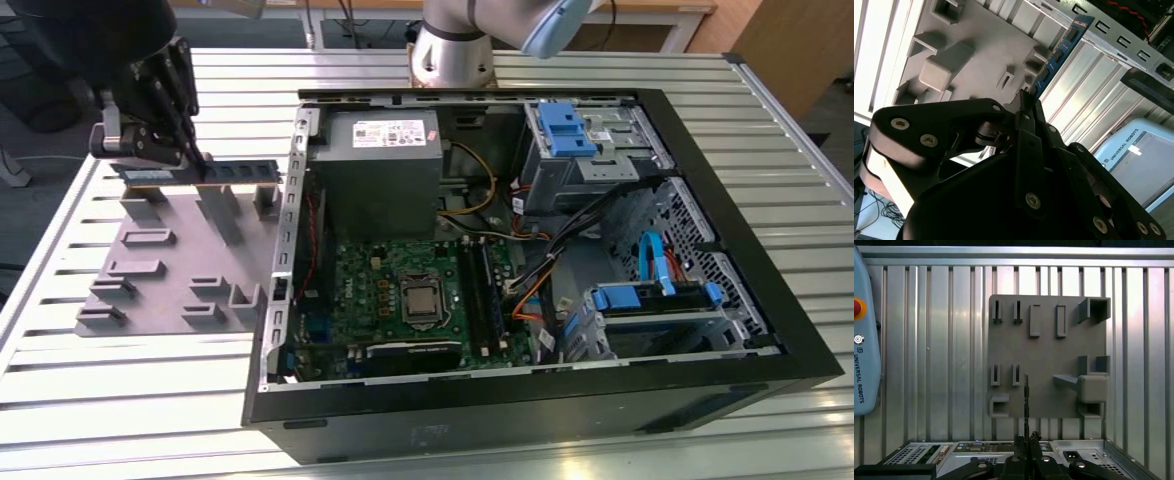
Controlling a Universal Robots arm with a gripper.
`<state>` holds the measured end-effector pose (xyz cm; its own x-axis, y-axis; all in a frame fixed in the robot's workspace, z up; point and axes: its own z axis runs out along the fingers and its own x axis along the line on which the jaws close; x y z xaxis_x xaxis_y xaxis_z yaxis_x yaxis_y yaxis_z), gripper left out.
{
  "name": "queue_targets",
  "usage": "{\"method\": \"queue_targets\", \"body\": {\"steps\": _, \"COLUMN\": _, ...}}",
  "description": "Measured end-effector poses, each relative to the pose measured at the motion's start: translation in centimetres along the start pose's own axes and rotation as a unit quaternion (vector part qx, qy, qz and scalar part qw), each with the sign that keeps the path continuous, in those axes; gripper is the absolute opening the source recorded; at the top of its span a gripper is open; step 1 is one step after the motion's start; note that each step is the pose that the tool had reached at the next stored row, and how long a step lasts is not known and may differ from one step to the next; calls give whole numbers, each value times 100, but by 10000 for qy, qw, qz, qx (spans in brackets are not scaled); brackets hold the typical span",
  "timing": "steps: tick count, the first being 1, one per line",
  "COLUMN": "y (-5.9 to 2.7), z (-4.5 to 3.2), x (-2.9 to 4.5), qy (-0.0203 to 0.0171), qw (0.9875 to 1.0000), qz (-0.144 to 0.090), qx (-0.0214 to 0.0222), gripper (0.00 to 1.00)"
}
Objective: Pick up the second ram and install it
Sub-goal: 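Pick up the second ram and move it above second insertion slot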
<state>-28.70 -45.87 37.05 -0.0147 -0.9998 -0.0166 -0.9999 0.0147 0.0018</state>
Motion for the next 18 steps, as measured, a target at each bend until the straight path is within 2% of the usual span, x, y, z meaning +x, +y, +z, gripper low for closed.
{"method": "queue_targets", "body": {"steps": 18, "y": -226, "z": -1, "x": -3, "qy": 0, "qw": 10000, "qz": 0, "qx": 0, "gripper": 14}}
